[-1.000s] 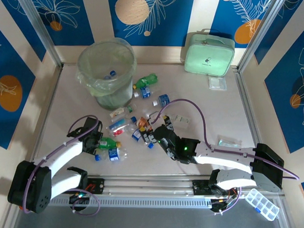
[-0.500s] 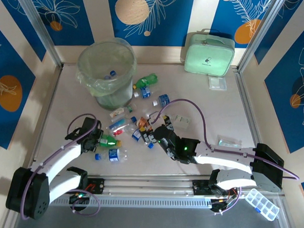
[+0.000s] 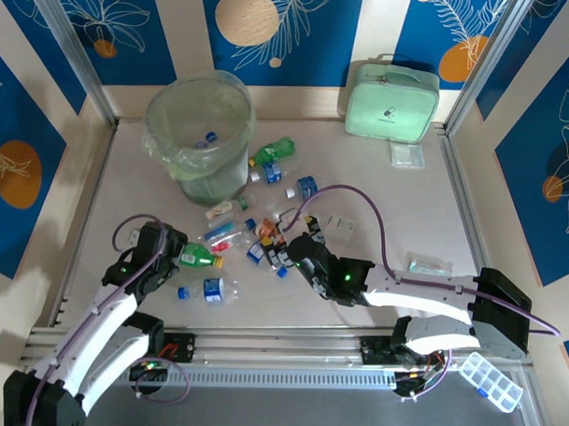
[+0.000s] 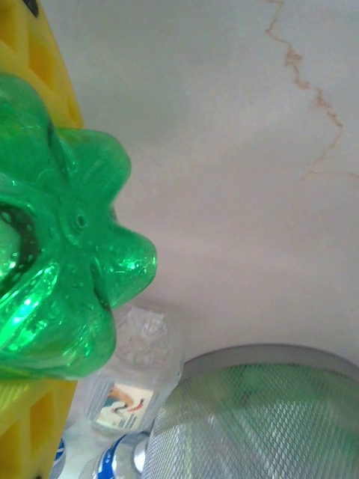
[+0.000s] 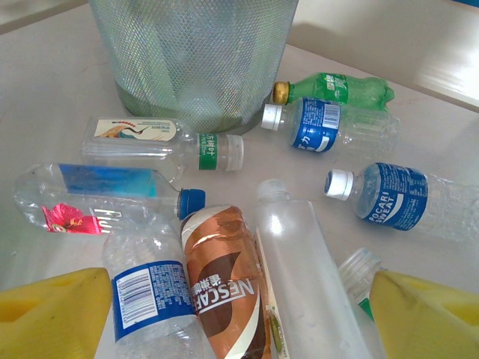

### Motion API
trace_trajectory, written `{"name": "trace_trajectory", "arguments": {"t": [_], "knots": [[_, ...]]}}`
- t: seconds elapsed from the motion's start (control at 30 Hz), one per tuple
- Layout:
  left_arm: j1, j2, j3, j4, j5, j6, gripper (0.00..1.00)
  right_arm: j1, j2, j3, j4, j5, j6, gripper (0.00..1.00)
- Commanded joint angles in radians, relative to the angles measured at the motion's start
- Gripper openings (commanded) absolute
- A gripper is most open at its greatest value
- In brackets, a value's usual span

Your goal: Put the plastic bottles in the bin

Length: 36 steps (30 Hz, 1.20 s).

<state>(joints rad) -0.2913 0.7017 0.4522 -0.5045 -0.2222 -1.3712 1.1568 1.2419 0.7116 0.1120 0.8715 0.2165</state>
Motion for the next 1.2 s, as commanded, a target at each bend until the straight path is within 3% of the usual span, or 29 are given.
{"name": "trace_trajectory", "arguments": {"t": [0.0, 0.23, 0.4, 0.6, 0.9, 1.17], "knots": [[-0.006, -0.046, 0.047, -0.045, -0.023, 0.104, 0.38, -0.002, -0.004, 0.001, 0.025, 0.012, -0.006, 0.90], [-0.007, -0.128, 0.107, -0.016, 0.056, 0.353, 0.34, 0.000, -0.006, 0.000, 0.023, 0.011, -0.003, 0.90], [-0.007, -0.165, 0.174, 0.027, 0.190, 0.545, 0.35, 0.003, -0.011, -0.001, 0.024, 0.008, 0.000, 0.90], [-0.006, -0.146, 0.349, -0.023, 0.192, 0.697, 0.31, 0.008, -0.018, -0.005, 0.025, 0.021, 0.003, 0.90], [-0.001, 0.198, 0.710, -0.014, 0.243, 0.735, 0.30, 0.014, -0.006, 0.000, 0.028, 0.019, -0.002, 0.90], [0.062, 0.578, 1.108, 0.023, 0.278, 0.702, 0.27, 0.015, -0.008, -0.001, 0.029, 0.015, -0.003, 0.90]]}}
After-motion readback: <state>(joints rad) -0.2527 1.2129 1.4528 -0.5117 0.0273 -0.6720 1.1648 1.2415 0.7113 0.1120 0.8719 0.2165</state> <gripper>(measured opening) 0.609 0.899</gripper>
